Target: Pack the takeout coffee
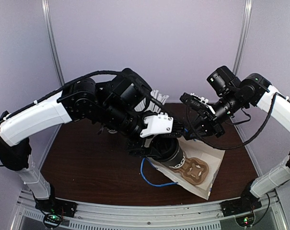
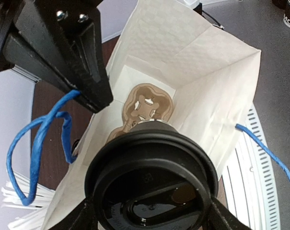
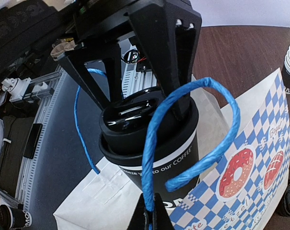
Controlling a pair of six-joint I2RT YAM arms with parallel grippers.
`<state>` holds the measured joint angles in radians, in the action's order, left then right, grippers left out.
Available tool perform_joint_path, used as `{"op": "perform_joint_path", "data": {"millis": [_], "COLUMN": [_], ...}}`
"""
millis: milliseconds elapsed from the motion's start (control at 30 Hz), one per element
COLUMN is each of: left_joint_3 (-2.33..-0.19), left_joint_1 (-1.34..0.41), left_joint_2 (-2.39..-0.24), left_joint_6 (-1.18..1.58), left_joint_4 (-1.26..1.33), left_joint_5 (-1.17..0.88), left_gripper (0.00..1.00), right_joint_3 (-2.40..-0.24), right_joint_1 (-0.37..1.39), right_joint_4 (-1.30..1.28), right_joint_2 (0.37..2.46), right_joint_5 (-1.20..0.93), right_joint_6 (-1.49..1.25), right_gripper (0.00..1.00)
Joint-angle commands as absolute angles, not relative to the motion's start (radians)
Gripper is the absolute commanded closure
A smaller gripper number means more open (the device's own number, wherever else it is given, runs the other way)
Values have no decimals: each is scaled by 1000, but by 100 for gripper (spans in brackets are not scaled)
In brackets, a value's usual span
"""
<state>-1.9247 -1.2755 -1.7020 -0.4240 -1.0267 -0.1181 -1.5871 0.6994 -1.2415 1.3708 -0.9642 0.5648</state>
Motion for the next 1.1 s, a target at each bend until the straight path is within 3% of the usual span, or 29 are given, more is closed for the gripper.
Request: {"op": "perform_joint_path", "data": {"millis": [0,433,1067], "left_joint_3": [-1931,-1902,-1970], "left_joint_1": [-1284,-1316,-1329], "left_joint_2": [-1685,-1772,-1976], "left_joint_6": [-599,-790,-788], "left_joint_4": [-975,-954,-877], "left_joint_5": [-64,67,322], "left_gripper": [59,59,63], "right_joint_3": [-1602,-1620,-1604], "right_joint_1": [693,690,690], "right_joint_4": [-1223,-1220,-1222], "right_joint_2": [1355,1356,1370], "right_joint_5": [-984,-994,-1062], "right_joint_6": [548,542,543], "right_gripper": [100,100,100]}}
